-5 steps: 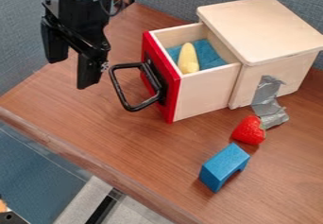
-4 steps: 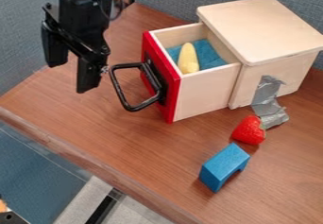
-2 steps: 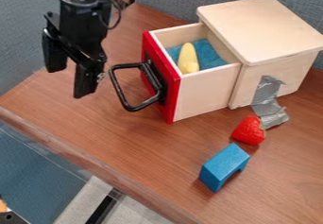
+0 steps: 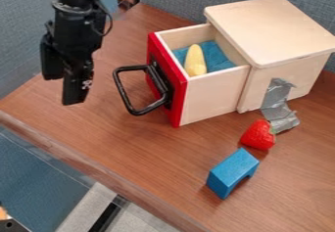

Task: Close the drawer

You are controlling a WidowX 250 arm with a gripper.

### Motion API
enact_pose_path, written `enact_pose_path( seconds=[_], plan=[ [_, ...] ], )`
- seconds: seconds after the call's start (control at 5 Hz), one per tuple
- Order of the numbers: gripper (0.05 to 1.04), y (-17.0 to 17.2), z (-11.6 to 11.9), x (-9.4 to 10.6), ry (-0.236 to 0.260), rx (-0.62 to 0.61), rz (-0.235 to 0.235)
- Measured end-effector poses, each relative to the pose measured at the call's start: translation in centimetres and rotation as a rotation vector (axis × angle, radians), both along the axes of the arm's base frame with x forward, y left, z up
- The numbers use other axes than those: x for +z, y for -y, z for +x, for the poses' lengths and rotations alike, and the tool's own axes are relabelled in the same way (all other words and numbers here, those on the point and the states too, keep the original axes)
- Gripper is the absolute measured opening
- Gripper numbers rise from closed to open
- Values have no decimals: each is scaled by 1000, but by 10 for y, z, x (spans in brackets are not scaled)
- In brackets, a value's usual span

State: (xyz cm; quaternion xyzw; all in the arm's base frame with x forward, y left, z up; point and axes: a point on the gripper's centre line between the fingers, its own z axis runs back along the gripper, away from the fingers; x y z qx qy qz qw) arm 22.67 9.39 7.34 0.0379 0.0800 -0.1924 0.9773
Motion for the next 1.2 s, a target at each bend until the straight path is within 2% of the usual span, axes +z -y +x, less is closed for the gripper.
enact_pose_path(
  seconds=[0.2,0.4,0.6,0.8,1.0,1.2],
  plan=[
    [1001,-5,5,-6,28,-56,20],
    [1001,7,3,-4,171,-68,103],
    [1001,11,10,-4,232,-114,109],
    [1001,14,16,-7,289,-96,108],
    [1001,18,22,-15,277,-95,73],
    [1001,17,27,-19,248,-92,59]
  ],
)
